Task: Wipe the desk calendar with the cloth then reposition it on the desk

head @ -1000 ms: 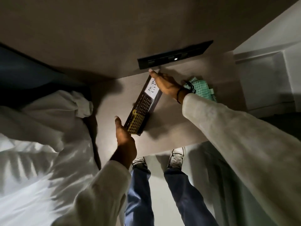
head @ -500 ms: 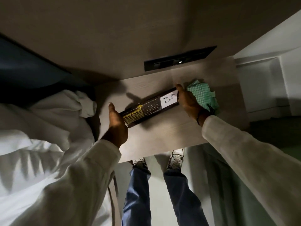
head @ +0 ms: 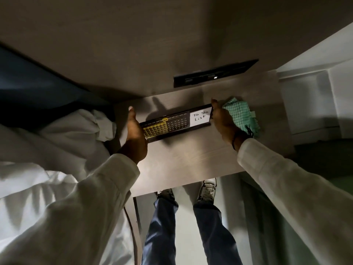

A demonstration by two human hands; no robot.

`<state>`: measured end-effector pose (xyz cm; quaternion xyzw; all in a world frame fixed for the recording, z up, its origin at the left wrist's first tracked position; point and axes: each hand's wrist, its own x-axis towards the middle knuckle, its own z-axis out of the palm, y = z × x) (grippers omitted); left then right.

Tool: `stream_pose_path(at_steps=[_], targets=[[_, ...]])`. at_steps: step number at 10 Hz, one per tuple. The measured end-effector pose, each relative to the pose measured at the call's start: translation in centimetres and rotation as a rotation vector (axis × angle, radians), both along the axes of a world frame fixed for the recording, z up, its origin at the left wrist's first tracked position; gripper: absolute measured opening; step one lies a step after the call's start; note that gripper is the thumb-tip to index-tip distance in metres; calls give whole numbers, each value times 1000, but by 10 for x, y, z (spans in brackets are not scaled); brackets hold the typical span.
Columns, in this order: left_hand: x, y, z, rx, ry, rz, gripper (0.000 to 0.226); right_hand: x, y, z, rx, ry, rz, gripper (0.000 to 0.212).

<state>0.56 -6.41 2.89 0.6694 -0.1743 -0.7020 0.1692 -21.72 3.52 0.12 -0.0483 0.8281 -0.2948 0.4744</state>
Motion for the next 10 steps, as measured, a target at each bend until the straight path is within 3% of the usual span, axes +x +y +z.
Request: stream_pose_path(at_steps=[2,8,9,10], targets=[[-3,-18,0,-129,112,12,53,-3,-7,-2,-19,-64,-81,71],[-8,-25,-12,-213,137,48,43,-10,-26,-2,-69,-68,67,69],[-9,-24,-5,-186,51,-37,42,-14,-21,6,-71,-48,104,61],[-7,-12,11,-226,-208,-241,73,-19,-18,23,-95,44,139,57]])
